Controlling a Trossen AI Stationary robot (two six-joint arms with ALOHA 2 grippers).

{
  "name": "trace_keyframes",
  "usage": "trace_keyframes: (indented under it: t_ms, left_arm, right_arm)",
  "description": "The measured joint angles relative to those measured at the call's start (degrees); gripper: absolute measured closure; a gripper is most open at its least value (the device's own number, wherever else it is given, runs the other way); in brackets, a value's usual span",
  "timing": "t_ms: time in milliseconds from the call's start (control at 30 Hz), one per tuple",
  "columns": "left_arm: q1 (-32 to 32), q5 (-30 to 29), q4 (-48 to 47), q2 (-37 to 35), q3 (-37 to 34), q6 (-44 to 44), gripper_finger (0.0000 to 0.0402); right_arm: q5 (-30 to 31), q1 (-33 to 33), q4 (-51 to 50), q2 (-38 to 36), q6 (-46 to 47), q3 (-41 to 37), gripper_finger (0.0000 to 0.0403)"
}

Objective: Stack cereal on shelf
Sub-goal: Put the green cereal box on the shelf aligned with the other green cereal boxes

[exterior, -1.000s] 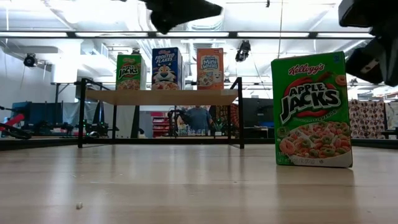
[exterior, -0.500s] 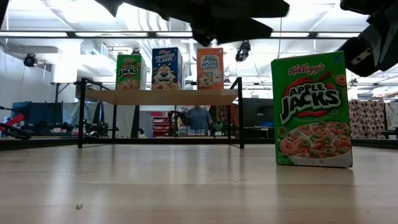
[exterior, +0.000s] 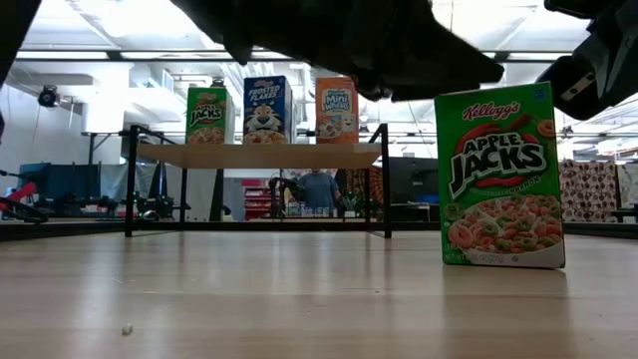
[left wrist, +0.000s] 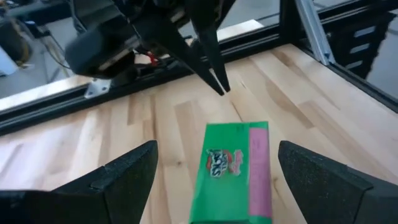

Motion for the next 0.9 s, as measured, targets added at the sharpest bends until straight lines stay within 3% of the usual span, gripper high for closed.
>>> trace_keyframes:
  t_ms: [433, 900]
  left_arm:
    - [1.6, 3.7, 0.5, 3.2, -1.0, -3.7, 0.0097]
    - [0.6, 3.7, 0.4, 2.7, -1.2, -4.3, 0.0213]
  right_arm:
    - [0.0, 0.0, 0.0, 0.0, 0.1, 0.0, 0.0394]
    - [0.1, 0.0, 0.0, 0.0, 0.0, 0.0, 0.0394]
